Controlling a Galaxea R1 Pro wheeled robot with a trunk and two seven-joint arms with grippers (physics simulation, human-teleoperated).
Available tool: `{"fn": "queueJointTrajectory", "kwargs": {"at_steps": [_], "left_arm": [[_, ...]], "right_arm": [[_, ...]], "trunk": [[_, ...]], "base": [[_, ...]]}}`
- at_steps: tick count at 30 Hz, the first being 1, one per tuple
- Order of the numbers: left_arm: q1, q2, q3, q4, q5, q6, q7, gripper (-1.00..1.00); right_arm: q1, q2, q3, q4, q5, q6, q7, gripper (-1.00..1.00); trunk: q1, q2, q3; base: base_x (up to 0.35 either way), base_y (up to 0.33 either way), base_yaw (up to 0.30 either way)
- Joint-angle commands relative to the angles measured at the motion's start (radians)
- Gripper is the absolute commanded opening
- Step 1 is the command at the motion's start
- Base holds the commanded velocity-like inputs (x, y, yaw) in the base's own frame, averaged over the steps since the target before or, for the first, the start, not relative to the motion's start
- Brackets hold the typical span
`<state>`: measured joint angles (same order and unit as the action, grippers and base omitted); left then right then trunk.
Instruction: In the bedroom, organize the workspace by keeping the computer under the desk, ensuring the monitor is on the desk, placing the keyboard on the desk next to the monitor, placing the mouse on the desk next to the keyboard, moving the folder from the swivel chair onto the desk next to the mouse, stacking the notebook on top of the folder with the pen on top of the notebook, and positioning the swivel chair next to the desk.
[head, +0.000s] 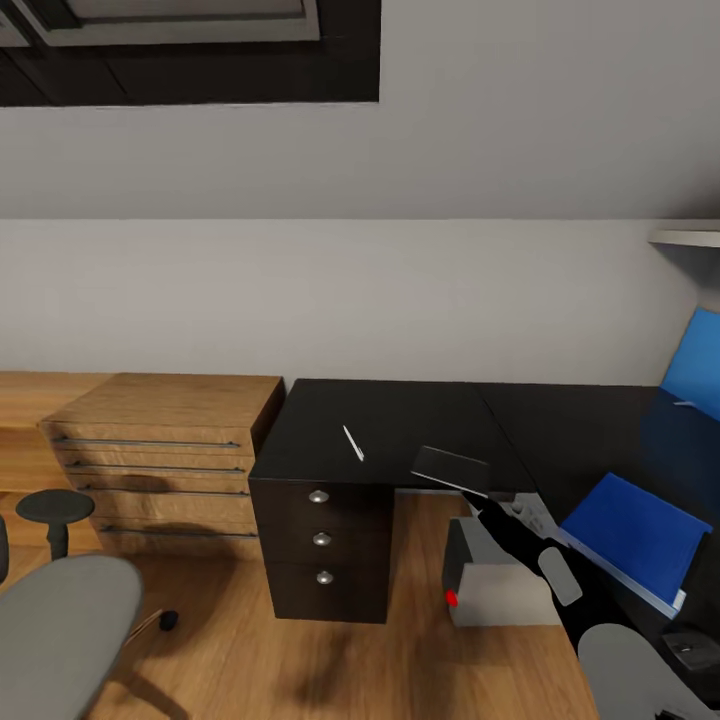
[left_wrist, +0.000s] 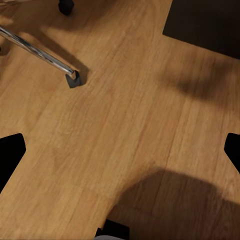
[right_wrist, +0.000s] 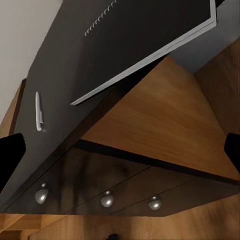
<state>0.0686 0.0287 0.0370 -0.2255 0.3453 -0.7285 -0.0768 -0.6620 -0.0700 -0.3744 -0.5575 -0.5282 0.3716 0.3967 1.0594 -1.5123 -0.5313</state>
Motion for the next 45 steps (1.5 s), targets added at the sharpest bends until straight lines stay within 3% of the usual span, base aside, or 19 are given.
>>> {"fn": "queueJointTrajectory", "kwargs": {"at_steps": [1, 30, 38, 45], "left_arm": [[0.000, 0.000, 0.004, -0.001, 0.005, 0.001, -0.008, 1.00], [0.000, -0.001, 0.003, -0.001, 0.006, 0.008, -0.006, 1.00], [0.000, -0.002, 0.000, 0.001, 0.002, 0.006, -0.015, 1.00], [0.000, -0.002, -0.001, 0.001, 0.003, 0.006, -0.013, 1.00]], "right_arm": [[-0.001, 0.001, -0.004, 0.000, -0.007, 0.007, 0.002, 1.00], [-0.001, 0.000, -0.006, 0.003, -0.013, -0.005, 0.002, 1.00], [-0.001, -0.002, -0.011, 0.004, -0.029, 0.001, 0.003, 1.00], [-0.001, -0.004, -0.012, 0.004, -0.096, 0.007, 0.001, 1.00]], "trunk": [[0.004, -0.008, -0.004], [0.115, -0.211, -0.095], [0.115, -0.211, -0.095], [0.115, -0.211, -0.095]], "base": [[0.000, 0.000, 0.000], [0.000, 0.000, 0.000], [0.000, 0.000, 0.000], [0.000, 0.000, 0.000]]}}
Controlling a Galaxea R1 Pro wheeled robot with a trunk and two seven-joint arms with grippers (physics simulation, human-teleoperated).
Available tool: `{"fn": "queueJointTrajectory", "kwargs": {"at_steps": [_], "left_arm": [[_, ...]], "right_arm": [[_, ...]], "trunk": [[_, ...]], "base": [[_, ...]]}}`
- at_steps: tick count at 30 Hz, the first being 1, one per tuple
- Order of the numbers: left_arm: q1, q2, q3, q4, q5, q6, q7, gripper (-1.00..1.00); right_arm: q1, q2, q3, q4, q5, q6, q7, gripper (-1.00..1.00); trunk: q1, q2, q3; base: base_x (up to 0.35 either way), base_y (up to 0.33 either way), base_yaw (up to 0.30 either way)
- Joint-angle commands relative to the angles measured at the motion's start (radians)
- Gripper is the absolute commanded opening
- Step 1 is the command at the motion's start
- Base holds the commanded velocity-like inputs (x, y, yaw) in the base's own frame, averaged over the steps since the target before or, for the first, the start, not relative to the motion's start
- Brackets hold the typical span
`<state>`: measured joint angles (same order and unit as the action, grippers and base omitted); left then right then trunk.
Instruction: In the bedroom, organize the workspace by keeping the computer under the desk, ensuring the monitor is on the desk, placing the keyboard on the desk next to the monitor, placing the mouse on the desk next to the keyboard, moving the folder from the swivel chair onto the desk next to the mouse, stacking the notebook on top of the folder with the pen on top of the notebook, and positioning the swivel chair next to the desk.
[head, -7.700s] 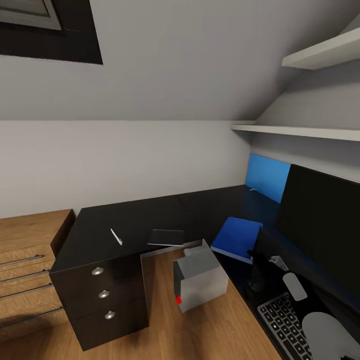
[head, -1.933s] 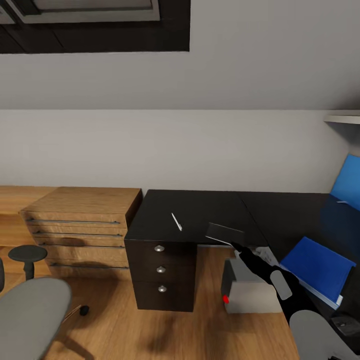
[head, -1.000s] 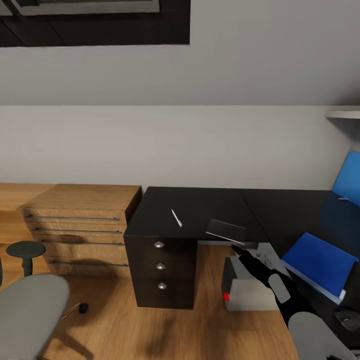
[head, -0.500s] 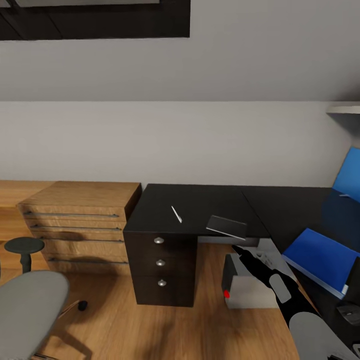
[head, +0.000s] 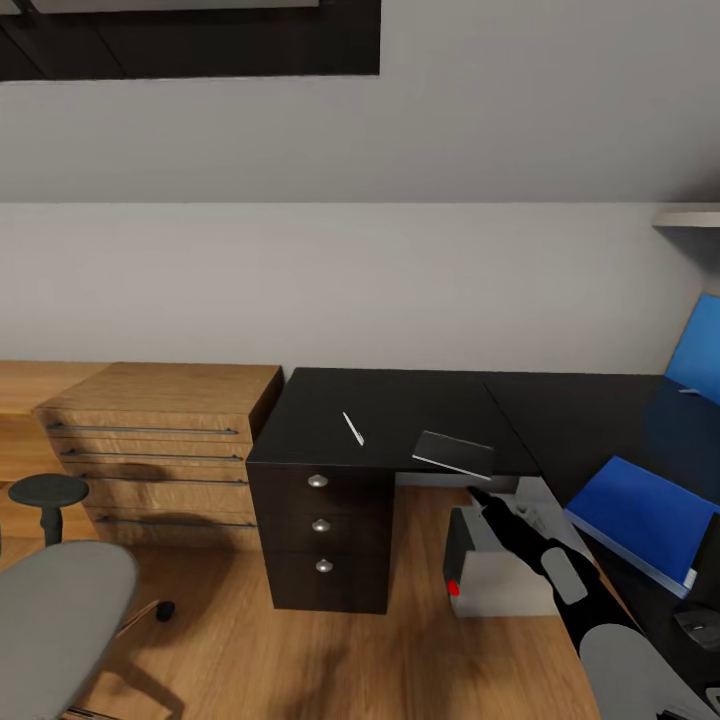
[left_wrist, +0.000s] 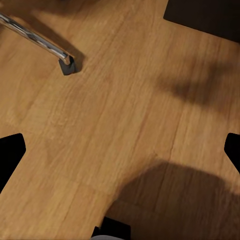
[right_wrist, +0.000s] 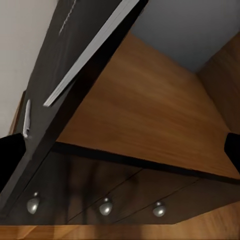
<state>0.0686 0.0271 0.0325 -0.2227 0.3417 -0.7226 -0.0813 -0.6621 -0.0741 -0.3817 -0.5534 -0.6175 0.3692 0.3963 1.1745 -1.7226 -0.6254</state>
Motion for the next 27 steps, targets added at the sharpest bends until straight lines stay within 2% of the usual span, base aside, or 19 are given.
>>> {"fn": "queueJointTrajectory", "kwargs": {"at_steps": [1, 10, 14, 27], "left_arm": [[0.000, 0.000, 0.003, -0.001, 0.006, 0.000, -0.008, 1.00], [0.000, -0.004, 0.004, -0.003, 0.007, 0.001, -0.005, 1.00], [0.000, -0.005, 0.004, -0.011, 0.008, 0.002, -0.003, 1.00], [0.000, -0.010, 0.004, -0.148, 0.016, 0.006, 0.044, 1.00]], "right_arm": [[-0.001, 0.000, -0.005, 0.000, -0.019, 0.010, 0.001, 1.00], [-0.001, -0.013, -0.005, 0.016, -0.118, 0.032, -0.003, 1.00], [-0.001, -0.014, -0.006, 0.018, -0.141, 0.039, -0.005, 1.00], [-0.001, -0.029, -0.053, 0.045, -0.255, 0.049, -0.009, 1.00]], "trunk": [[0.000, 0.000, -0.001], [0.000, 0.000, -0.001], [0.000, 0.000, -0.001], [0.000, 0.000, -0.001]], "base": [[0.000, 0.000, 0.000], [0.000, 0.000, 0.000], [0.000, 0.000, 0.000], [0.000, 0.000, 0.000]]}}
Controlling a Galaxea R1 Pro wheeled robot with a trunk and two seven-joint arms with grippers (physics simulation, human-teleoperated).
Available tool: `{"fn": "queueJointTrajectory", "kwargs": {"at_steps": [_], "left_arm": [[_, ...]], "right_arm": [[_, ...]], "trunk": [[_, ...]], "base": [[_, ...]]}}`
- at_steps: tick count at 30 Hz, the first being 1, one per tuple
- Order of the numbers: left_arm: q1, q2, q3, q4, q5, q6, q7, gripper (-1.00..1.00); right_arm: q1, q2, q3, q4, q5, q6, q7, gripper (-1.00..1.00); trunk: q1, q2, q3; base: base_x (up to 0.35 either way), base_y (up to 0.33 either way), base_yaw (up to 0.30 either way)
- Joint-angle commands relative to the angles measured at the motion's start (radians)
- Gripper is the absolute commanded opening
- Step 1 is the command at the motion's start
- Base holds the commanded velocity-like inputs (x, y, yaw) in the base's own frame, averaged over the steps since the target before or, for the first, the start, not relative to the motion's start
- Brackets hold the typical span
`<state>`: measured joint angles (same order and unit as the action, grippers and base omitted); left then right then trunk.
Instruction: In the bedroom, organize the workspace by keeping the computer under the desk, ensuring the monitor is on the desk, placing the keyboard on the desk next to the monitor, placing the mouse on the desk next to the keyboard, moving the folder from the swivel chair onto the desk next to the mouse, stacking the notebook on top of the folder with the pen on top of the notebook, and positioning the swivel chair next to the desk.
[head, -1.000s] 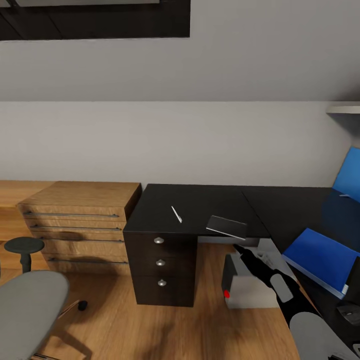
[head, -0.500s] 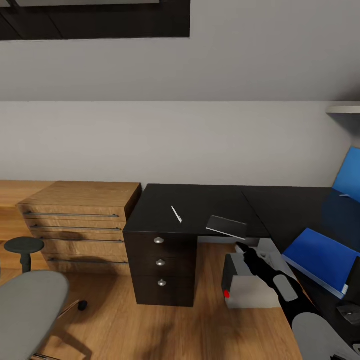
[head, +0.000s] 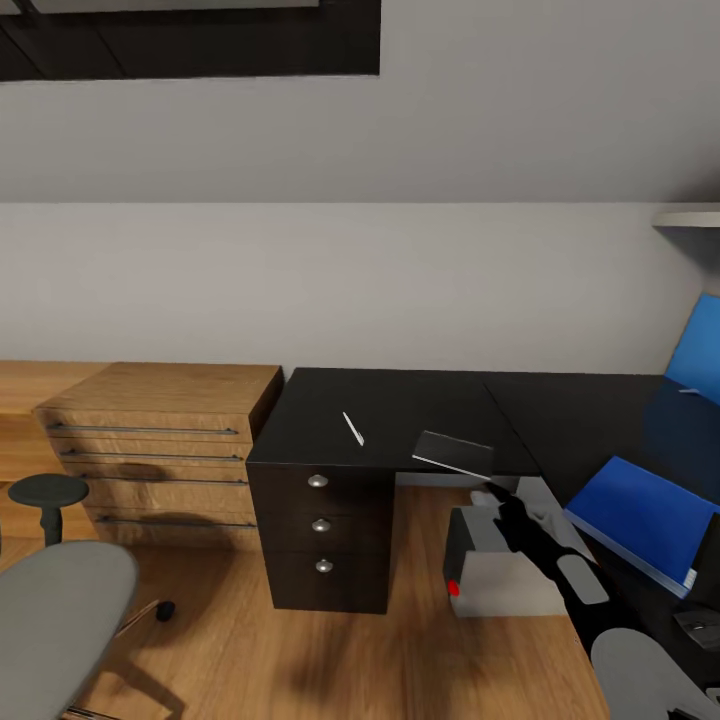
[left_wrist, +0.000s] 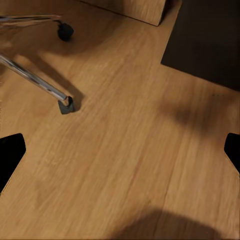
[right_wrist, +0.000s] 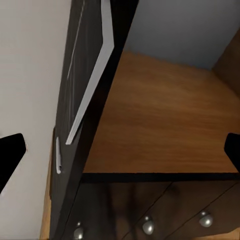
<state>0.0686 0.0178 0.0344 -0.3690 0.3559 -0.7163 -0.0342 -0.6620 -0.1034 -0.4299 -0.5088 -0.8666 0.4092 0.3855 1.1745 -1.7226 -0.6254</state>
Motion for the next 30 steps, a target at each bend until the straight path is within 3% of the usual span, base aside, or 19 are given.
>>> {"fn": "queueJointTrajectory", "kwargs": {"at_steps": [1, 10, 30], "left_arm": [[0.000, 0.000, 0.002, -0.015, 0.003, 0.000, 0.004, 1.00], [0.000, -0.001, 0.002, -0.105, 0.003, 0.000, 0.066, 1.00], [0.000, -0.034, 0.004, -0.170, 0.002, -0.010, 0.070, 1.00]], "right_arm": [[-0.001, 0.000, -0.007, 0.001, -0.013, 0.009, 0.002, 1.00], [-0.001, -0.001, -0.014, 0.014, -0.040, 0.005, 0.003, 1.00], [-0.001, -0.001, -0.015, 0.019, -0.045, 0.008, 0.006, 1.00]], "trunk": [[0.000, 0.000, -0.001], [0.000, 0.000, -0.001], [0.000, 0.000, -0.001]], "base": [[0.000, 0.000, 0.000], [0.000, 0.000, 0.000], [0.000, 0.000, 0.000]]}}
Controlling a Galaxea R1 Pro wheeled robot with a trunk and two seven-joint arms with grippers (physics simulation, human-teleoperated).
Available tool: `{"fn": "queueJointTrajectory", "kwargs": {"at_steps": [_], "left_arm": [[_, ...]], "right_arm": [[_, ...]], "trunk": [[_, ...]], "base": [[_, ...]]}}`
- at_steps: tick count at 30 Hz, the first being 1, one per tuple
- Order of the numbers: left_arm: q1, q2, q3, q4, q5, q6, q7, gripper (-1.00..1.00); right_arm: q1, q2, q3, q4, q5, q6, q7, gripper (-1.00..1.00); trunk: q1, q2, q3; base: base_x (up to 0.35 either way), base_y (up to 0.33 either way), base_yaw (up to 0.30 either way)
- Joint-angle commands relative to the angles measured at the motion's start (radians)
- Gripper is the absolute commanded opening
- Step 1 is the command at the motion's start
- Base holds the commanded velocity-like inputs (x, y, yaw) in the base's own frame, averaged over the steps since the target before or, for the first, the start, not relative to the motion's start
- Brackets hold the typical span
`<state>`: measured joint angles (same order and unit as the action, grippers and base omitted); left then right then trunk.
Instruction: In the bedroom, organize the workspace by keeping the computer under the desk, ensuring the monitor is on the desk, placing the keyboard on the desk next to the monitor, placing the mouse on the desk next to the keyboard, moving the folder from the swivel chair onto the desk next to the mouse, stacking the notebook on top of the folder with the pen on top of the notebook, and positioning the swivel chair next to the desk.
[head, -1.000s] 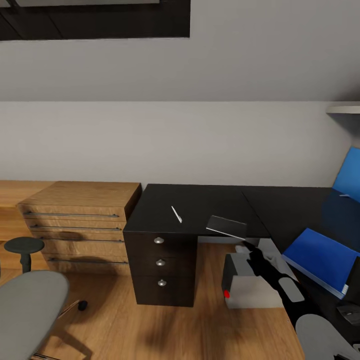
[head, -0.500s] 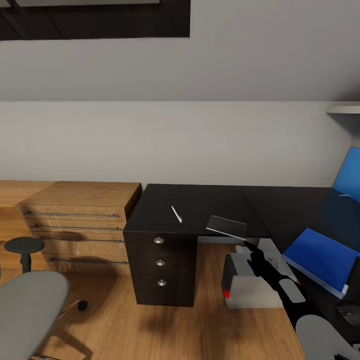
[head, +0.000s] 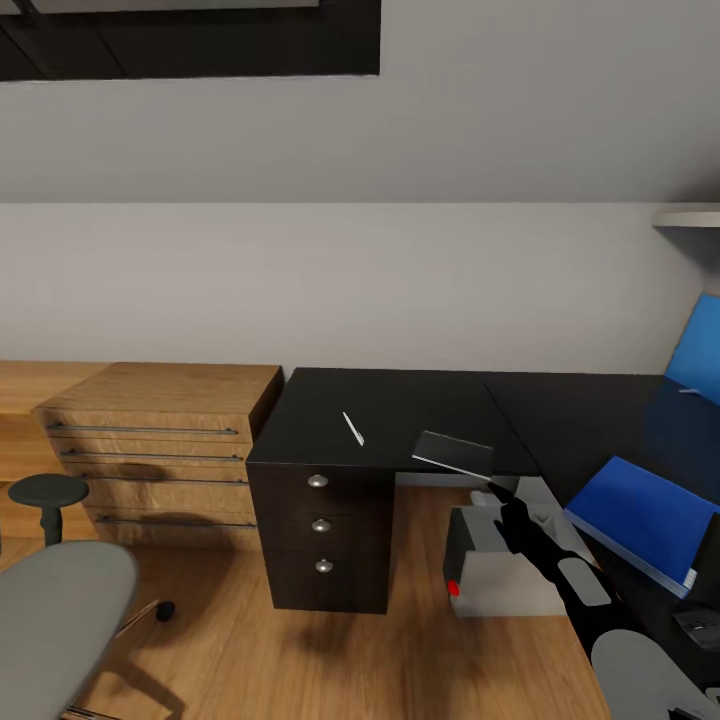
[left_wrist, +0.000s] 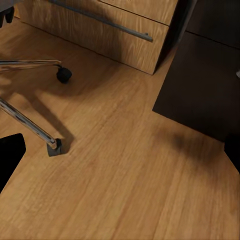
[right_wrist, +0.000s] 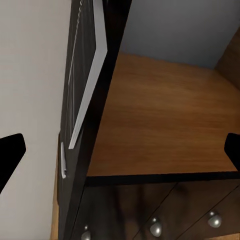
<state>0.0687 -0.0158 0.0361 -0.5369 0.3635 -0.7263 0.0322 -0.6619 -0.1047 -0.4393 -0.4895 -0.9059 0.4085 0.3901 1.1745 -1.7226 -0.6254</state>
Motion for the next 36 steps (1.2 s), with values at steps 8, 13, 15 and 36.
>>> {"fn": "queueJointTrajectory", "kwargs": {"at_steps": [8, 13, 15, 36], "left_arm": [[0.000, -0.001, 0.003, 0.012, -0.005, -0.002, 0.001, 1.00], [0.000, 0.000, -0.001, 0.030, -0.007, -0.002, -0.001, 1.00], [0.000, 0.000, -0.001, 0.034, -0.007, -0.002, -0.001, 1.00], [0.000, 0.000, 0.002, 0.041, -0.006, -0.002, 0.000, 1.00]], "right_arm": [[-0.001, 0.000, -0.005, 0.000, -0.005, 0.009, 0.001, 1.00], [-0.001, 0.000, -0.005, 0.000, -0.004, 0.009, 0.001, 1.00], [-0.001, 0.000, -0.005, 0.000, -0.004, 0.009, 0.001, 1.00], [-0.001, -0.002, -0.006, 0.000, -0.004, 0.009, 0.000, 1.00]], "trunk": [[0.000, 0.000, -0.001], [0.000, 0.000, -0.001], [0.000, 0.000, -0.001], [0.000, 0.000, -0.001]], "base": [[0.003, 0.000, 0.000], [0.149, -0.009, 0.000], [0.237, -0.041, 0.000], [0.083, -0.039, 0.000]]}}
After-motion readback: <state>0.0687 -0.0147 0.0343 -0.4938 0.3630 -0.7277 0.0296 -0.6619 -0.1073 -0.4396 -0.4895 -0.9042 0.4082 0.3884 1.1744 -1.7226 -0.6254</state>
